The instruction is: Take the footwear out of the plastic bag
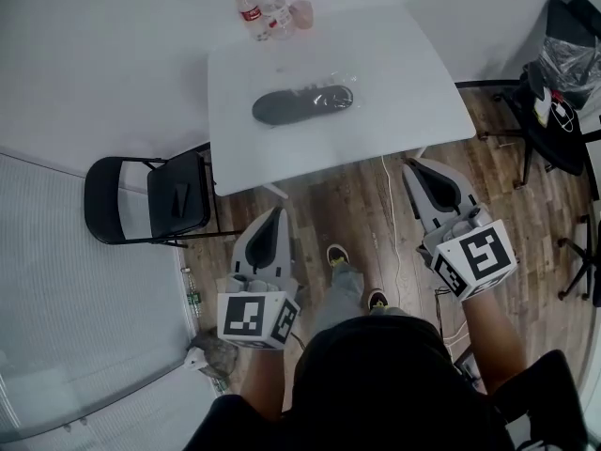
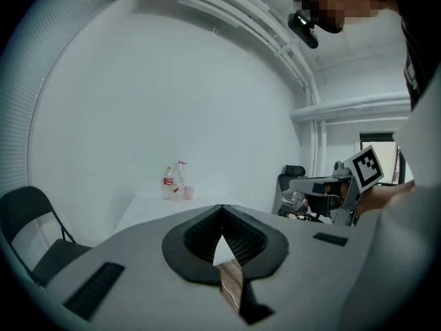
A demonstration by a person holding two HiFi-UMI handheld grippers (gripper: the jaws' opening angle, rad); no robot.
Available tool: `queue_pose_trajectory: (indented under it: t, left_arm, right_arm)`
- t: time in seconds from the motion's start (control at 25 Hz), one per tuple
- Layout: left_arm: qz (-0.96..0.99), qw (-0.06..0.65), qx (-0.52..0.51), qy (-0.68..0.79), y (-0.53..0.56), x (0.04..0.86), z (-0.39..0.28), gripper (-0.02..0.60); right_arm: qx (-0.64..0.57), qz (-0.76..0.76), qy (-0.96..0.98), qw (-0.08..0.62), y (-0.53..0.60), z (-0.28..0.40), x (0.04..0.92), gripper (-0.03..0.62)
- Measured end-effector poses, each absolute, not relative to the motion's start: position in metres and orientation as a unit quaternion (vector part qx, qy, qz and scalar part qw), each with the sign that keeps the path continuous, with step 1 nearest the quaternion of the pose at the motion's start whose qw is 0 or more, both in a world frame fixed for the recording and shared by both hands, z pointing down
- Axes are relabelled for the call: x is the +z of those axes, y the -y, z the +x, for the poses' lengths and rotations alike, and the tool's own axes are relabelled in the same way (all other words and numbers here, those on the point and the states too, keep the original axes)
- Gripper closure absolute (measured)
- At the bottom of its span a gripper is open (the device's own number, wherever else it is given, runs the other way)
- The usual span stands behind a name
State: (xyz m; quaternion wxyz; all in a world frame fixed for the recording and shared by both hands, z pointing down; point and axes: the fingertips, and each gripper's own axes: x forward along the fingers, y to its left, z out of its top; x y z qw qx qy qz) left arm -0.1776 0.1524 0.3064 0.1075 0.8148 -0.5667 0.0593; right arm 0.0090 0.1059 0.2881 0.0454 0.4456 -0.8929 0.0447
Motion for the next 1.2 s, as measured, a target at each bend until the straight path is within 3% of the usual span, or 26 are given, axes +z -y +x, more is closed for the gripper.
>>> queue_pose_trajectory:
  t: [0.44,1.2]
  left_arm:
    - [0.820,0.115,0.052,0.559,-0.079,0.303,-0.229,0.558]
    - [0.842,0.112,0.060,0.524,-0.009,0.312,-0.231,0.558]
  right_arm:
    - [0.043,0.449,0.890,0.066,-0.025,-0.029,0.276,0.576]
    - [0.014,0.458,0.885,0.086,0.036,-0.033,0.270,0.576]
